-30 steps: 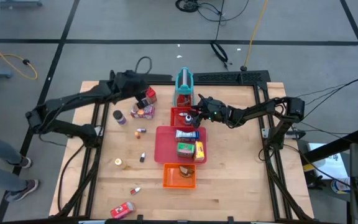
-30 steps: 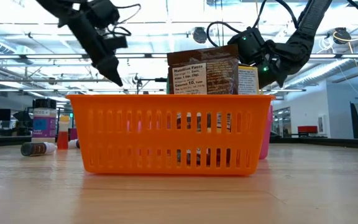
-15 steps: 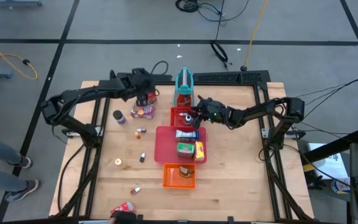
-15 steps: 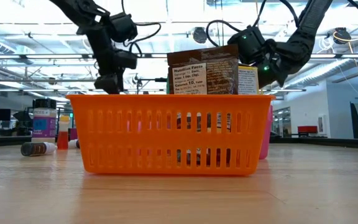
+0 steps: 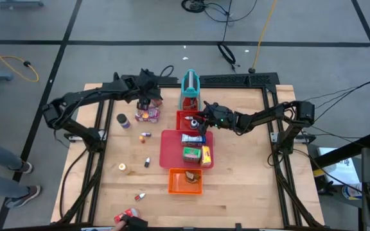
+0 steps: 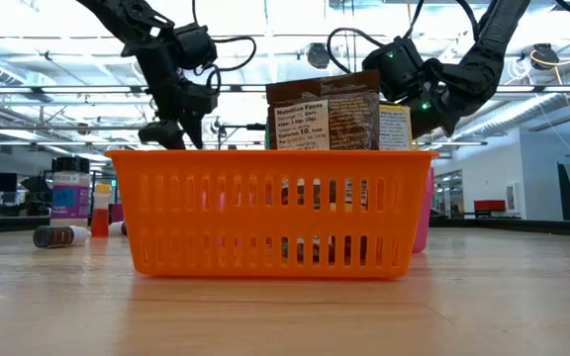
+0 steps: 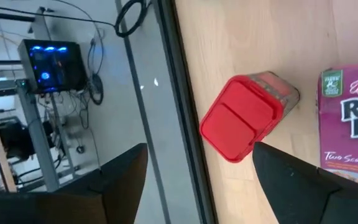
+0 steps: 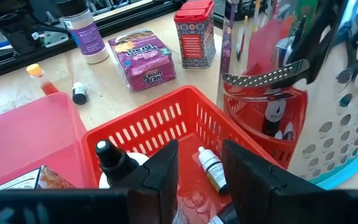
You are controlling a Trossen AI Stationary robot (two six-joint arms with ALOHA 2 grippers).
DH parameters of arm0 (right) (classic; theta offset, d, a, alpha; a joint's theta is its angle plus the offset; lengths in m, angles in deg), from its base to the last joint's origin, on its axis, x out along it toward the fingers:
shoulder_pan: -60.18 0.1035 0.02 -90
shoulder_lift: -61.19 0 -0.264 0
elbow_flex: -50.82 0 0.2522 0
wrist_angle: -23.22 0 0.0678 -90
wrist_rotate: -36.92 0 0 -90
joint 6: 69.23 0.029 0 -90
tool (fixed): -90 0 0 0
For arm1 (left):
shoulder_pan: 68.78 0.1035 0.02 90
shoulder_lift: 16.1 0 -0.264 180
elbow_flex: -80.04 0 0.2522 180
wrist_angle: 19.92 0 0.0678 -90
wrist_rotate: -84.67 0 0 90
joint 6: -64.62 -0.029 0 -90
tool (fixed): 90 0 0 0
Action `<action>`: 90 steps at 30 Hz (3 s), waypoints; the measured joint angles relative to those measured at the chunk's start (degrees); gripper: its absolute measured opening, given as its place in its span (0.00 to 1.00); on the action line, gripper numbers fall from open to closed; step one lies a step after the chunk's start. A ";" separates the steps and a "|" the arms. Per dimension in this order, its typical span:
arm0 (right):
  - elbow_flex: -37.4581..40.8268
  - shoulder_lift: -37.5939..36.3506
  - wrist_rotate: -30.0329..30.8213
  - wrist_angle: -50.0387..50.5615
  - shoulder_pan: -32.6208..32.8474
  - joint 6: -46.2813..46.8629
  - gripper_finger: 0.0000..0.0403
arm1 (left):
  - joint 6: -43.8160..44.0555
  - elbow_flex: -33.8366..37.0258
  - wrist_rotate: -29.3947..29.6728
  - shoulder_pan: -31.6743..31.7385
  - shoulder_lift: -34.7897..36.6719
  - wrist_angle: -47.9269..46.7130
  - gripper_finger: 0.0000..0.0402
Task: Pick & Place Kitchen Items
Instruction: Put the red seasoning can into the orange bin
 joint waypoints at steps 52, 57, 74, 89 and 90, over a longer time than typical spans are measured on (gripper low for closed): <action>0.00 -0.04 0.00 0.00 0.00 -0.24 0.27 | -10.91 -13.61 -10.44 3.08 -15.78 -17.11 0.58; 0.00 -0.04 0.00 0.00 0.00 -0.24 0.27 | -11.67 -12.96 -10.17 3.08 -15.78 -15.01 0.58; 0.00 -0.04 -0.02 0.87 0.00 -0.37 0.26 | -11.85 -13.20 -6.24 3.04 -21.70 -10.19 0.58; 0.00 -0.02 -0.01 0.87 -0.01 -0.87 0.26 | -6.89 -12.87 -7.53 2.27 -19.43 -11.29 0.58; 0.00 -0.02 -0.02 0.87 0.00 -0.87 0.26 | -7.13 -12.87 -7.62 2.27 -19.41 -11.06 0.58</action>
